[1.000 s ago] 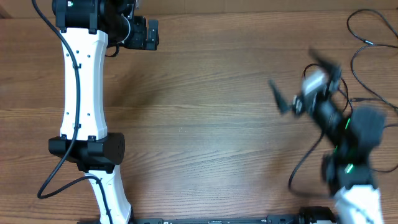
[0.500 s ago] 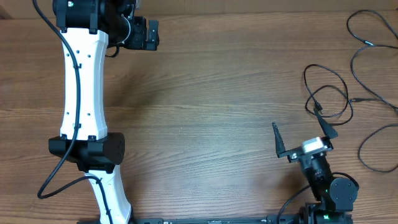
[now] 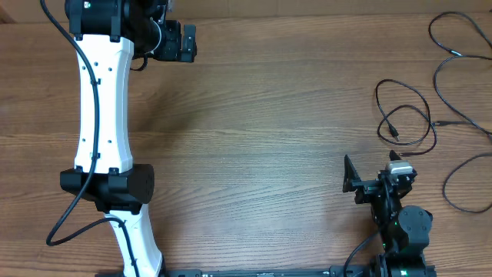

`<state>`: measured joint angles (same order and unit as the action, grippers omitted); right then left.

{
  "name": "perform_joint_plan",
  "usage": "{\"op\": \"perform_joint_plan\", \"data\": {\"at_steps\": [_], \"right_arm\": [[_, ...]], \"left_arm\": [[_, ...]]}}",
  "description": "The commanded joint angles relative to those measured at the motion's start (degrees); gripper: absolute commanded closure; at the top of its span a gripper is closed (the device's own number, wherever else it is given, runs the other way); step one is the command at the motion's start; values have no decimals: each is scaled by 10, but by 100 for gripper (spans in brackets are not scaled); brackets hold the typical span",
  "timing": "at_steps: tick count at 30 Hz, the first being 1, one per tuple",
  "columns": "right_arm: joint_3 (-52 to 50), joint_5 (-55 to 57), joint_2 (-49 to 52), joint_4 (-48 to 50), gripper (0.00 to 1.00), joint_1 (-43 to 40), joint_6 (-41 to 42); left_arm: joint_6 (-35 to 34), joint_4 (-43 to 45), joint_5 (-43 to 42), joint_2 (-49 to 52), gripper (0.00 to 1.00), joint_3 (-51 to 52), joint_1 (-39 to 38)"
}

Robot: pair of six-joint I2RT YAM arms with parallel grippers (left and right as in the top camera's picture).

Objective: Untangle cables

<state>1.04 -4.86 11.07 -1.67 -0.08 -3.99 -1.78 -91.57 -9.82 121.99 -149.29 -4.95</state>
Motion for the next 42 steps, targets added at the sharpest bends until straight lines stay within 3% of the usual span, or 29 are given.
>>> {"op": "perform_joint_plan", "data": {"at_steps": [1, 9, 28, 30, 38, 42], "right_arm": [[-6, 8, -4, -31, 0, -3, 24], [-6, -3, 44, -27, 0, -3, 27], [-6, -3, 44, -28, 0, -3, 27], [-6, -3, 44, -27, 0, -3, 27], [-6, -3, 44, -27, 0, -3, 27], [-6, -3, 44, -28, 0, -3, 27]], "left_arm": [[-6, 1, -5, -14, 0, -12, -4], [-6, 1, -5, -14, 0, -12, -4], [-22, -19, -14, -14, 0, -12, -4], [-56, -25, 18, -14, 0, -12, -4], [-28, -11, 115, -63, 0, -12, -42], [19, 104, 171, -140, 0, -12, -100]]}}
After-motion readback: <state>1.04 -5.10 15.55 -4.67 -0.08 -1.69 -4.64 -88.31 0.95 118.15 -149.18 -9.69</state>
